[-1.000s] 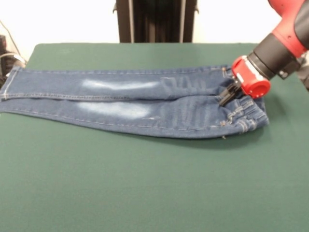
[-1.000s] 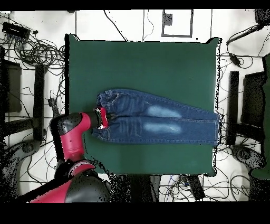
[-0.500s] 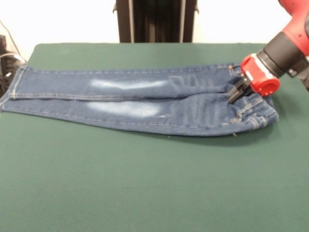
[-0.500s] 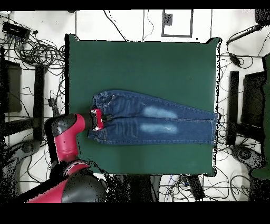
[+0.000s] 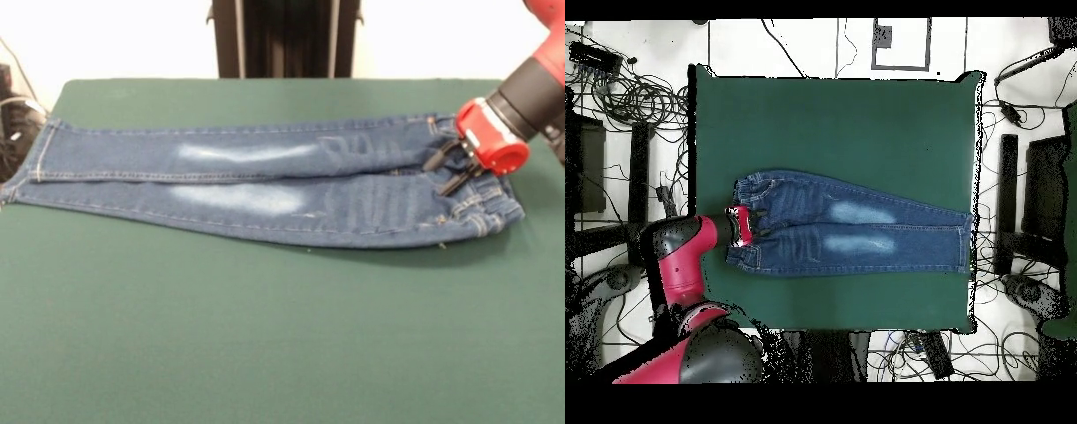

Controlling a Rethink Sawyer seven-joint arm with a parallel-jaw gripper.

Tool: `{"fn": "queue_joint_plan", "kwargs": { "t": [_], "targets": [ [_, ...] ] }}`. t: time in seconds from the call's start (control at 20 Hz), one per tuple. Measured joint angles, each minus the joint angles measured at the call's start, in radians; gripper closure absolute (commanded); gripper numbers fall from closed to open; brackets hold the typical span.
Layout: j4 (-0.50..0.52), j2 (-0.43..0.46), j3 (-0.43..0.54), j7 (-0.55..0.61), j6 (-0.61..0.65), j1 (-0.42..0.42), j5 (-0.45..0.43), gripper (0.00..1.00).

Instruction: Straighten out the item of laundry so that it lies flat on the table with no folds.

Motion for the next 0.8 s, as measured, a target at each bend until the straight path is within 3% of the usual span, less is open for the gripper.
{"fn": "queue_joint_plan", "kwargs": {
  "t": [0.5, 0.8],
  "targets": [
    [0.012, -0.006, 0.005, 0.000, 0.004, -0.007, -0.013, 0.00],
    [0.083, -0.072, 0.068, 0.000, 0.074, -0.078, -0.005, 0.00]
  ]
}}
